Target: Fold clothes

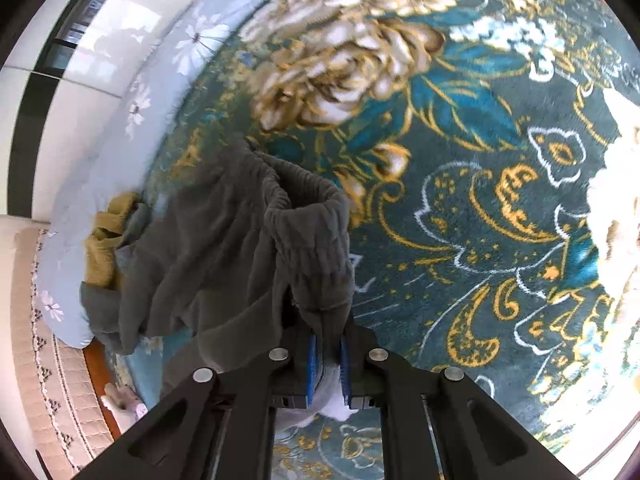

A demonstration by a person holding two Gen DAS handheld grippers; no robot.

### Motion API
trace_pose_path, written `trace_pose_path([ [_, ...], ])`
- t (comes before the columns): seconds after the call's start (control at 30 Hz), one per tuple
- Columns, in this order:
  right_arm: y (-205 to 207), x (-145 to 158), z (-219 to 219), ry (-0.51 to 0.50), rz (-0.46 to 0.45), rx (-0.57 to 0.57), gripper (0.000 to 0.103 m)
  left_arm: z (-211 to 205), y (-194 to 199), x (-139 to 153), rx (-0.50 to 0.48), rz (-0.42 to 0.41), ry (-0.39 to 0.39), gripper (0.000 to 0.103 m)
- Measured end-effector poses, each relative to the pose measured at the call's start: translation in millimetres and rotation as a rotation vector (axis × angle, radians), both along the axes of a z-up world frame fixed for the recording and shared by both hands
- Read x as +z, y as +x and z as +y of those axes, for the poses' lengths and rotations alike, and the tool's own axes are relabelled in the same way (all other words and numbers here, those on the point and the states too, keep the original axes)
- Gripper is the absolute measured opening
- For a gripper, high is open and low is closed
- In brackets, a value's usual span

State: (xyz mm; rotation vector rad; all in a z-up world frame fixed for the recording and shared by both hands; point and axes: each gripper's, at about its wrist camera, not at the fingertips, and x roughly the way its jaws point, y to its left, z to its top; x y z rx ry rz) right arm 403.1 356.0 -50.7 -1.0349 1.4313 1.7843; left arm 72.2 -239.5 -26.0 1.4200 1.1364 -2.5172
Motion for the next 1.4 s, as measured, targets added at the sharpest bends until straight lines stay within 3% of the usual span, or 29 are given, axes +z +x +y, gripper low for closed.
trace_pose_path([
  [0.07,2.2,11.1,-3.3,0.026,0.01,0.028,0.009,-6.7,12.6,11.3,0.038,0.012,-0.03,0.0],
  [0.13,5.1,11.8,-5.5,0.04,-0.013,0.061,0.009,-9.6,8.9,4.9,0.044,-0.051,-0.03,0.0],
  [0.33,19.9,-43.0,-10.0,-0.039,-0.146,0.001,0.009,-21.7,4.1,-20.5,0.045,-0.208,0.001,0.0],
  [0.47,24.9,-48.9,-8.8,-0.08,-0.113,-0.028,0.01,-20.3,6.8,-15.7,0.06,-0.157,0.015,0.0],
  [0.63,26.2,-34.7,-1.6,-0.099,-0.091,-0.037,0.024,-23.5,13.3,-6.1,0.099,-0.045,0.07,0.0],
  [0.7,25.4,-23.9,2.7,-0.057,-0.097,-0.039,0.042,-25.2,14.1,-5.8,0.104,-0.032,0.085,0.0],
  [0.83,12.9,12.4,14.5,0.13,-0.141,-0.043,0.046,-20.7,10.8,-7.1,0.091,-0.032,0.079,0.001],
  [0.97,-46.2,45.6,6.5,0.269,-0.081,0.118,0.049,-12.6,7.6,-3.9,0.062,0.002,0.071,0.01],
  [1.1,-150.0,59.4,-43.3,0.34,0.002,0.439,0.051,-5.4,4.3,-1.9,0.026,0.032,0.067,0.018],
  [1.27,-255.9,56.4,-115.1,0.352,0.105,0.702,0.051,-4.3,2.0,-3.8,0.021,0.034,0.074,0.033],
  [1.4,-310.7,51.8,-161.6,0.275,0.164,0.811,0.051,-6.8,0.9,-7.0,0.027,0.035,0.087,0.039],
])
